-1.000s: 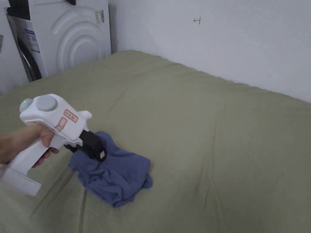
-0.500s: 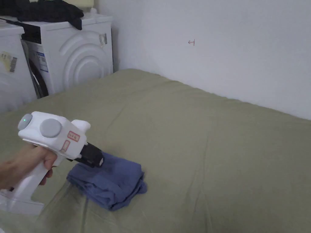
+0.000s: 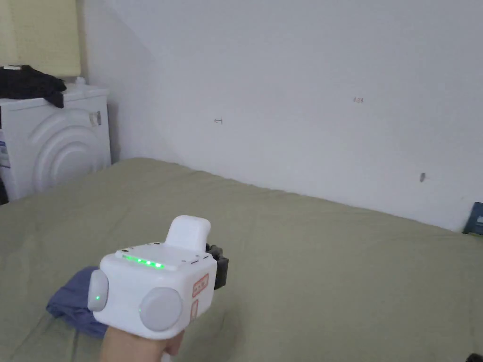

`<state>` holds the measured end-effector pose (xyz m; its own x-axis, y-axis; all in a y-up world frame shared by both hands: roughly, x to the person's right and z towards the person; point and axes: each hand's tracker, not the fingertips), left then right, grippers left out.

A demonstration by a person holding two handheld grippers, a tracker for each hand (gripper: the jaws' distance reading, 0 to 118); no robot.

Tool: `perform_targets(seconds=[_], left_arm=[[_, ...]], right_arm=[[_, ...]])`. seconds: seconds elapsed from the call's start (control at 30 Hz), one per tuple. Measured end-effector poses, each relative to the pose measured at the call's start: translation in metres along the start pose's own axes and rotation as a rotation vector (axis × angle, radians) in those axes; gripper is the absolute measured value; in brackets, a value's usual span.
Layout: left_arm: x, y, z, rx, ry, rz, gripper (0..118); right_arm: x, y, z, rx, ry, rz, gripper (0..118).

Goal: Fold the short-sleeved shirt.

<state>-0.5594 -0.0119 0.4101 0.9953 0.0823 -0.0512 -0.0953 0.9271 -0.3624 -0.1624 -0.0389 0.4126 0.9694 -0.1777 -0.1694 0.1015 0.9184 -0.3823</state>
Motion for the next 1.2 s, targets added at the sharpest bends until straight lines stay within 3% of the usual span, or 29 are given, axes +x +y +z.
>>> perform_targets(seconds=[0.1, 0.2, 0.3, 0.5, 1.07, 1.1, 1.13, 1.17, 1.2], left_arm=[[0.043, -0.006, 0.026, 0.104, -0.038, -0.009, 0], [0.072, -0.007, 0.043, 0.226, 0.061, -0.113, 0], [0.078, 0.0, 0.045, 0.212, 0.022, -0.113, 0], [0.086, 0.005, 0.046, 0.21, 0.011, -0.134, 0], [0.087, 0.012, 0.045, 0.221, 0.016, -0.111, 1], [0.087, 0.012, 0.044, 0.214, 0.014, -0.105, 17], [0.086, 0.011, 0.044, 0.212, 0.006, -0.098, 53], [0.085, 0.011, 0.044, 0.207, 0.006, -0.096, 98], [0.086, 0.012, 0.039, 0.174, 0.013, -0.099, 118]], right_arm=[[-0.003, 0.012, 0.019, 0.081, -0.074, 0.076, 1], [-0.007, 0.016, 0.036, 0.154, -0.147, 0.141, 1], [-0.012, 0.017, 0.047, 0.193, -0.193, 0.207, 1], [-0.01, 0.02, 0.054, 0.224, -0.18, 0.163, 1], [-0.009, 0.027, 0.047, 0.24, -0.172, 0.179, 1], [-0.009, 0.027, 0.046, 0.238, -0.172, 0.18, 5], [-0.008, 0.027, 0.046, 0.237, -0.164, 0.182, 20], [-0.008, 0.027, 0.045, 0.236, -0.164, 0.188, 51], [-0.009, 0.026, 0.044, 0.236, -0.167, 0.199, 102]])
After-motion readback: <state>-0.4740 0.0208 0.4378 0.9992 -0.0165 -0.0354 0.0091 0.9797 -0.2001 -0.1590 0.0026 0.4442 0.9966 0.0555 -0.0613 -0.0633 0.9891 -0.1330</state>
